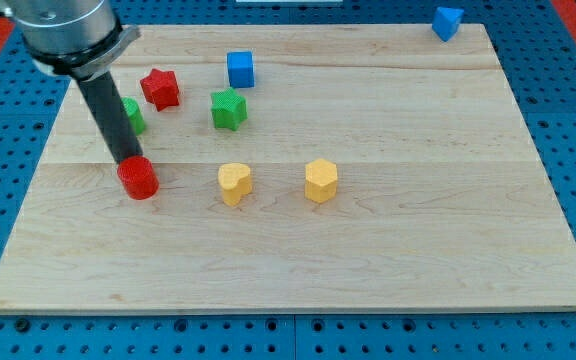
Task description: Point your arm at the yellow heart
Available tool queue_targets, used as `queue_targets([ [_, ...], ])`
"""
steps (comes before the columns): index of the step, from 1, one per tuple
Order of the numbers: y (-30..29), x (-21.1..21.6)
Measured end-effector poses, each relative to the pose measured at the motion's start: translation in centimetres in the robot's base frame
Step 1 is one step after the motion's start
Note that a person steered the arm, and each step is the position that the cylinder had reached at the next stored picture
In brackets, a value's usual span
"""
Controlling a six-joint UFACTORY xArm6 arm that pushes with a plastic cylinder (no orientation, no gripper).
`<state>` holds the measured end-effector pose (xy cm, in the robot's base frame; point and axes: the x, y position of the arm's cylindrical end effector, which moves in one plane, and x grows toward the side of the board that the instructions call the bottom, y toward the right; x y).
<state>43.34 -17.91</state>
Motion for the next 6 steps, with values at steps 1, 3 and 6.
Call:
queue_targets([
  [1,1.1,1.2],
  [3,0.0,4.8],
  [6,6.7,7.1],
])
